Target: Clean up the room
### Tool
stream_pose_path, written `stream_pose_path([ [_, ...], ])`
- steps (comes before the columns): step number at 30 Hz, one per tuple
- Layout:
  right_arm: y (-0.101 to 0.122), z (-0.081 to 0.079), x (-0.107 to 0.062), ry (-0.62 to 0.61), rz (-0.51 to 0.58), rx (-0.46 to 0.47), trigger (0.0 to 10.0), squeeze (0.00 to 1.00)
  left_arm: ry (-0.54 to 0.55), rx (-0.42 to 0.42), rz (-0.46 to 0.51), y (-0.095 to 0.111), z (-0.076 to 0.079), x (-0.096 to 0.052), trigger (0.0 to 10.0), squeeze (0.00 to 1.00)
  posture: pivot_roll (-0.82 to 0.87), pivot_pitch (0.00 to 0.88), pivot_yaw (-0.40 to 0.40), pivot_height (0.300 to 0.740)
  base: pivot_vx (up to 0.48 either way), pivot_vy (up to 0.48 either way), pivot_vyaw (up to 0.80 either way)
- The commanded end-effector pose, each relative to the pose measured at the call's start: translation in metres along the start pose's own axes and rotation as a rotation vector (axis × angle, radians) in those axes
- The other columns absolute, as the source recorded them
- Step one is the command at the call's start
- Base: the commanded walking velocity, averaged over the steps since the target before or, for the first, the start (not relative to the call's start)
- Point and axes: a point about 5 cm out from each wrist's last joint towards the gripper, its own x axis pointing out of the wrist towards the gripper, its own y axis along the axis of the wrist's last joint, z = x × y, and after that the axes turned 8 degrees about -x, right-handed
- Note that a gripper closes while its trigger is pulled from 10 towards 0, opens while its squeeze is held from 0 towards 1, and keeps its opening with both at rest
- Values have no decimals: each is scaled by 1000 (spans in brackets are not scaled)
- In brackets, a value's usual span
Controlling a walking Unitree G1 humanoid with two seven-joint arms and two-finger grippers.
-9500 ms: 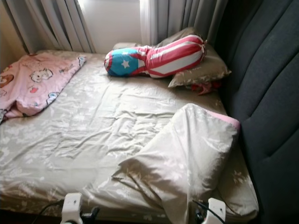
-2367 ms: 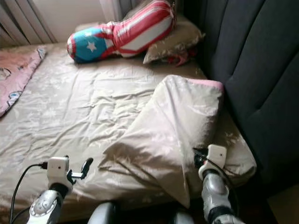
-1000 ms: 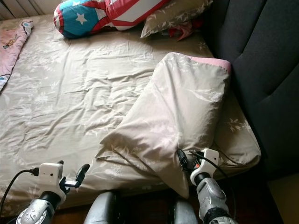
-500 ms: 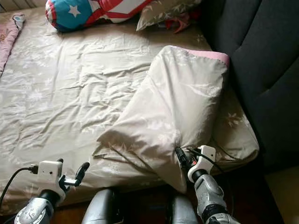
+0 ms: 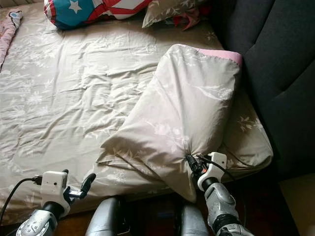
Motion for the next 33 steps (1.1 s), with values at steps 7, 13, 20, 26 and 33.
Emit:
stream_pose_path([
  [7, -25, -12, -4, 33, -108, -16, 0, 0, 11, -5, -39, -8, -2, -5, 10000, 0, 50, 299, 55, 652, 0, 0, 0],
  [13, -27, -12, -5, 27, -116, -28, 0, 0, 10, -8, -39, -9, -2, -4, 10000, 0, 39, 285, 52, 652, 0, 0, 0],
  [20, -26, -11, -5, 8, -101, -24, 0, 0, 10, -15, -42, -12, 1, -4, 10000, 0, 29, 277, 45, 652, 0, 0, 0],
  [26, -27, -10, -6, 1, -104, -23, 0, 0, 11, -21, -42, -14, 2, -1, 10000, 0, 20, 269, 40, 652, 0, 0, 0],
  [33, -30, -9, -8, -4, -106, -24, 0, 0, 13, -24, -44, -16, 3, 2, 10000, 0, 7, 260, 36, 652, 0, 0, 0],
])
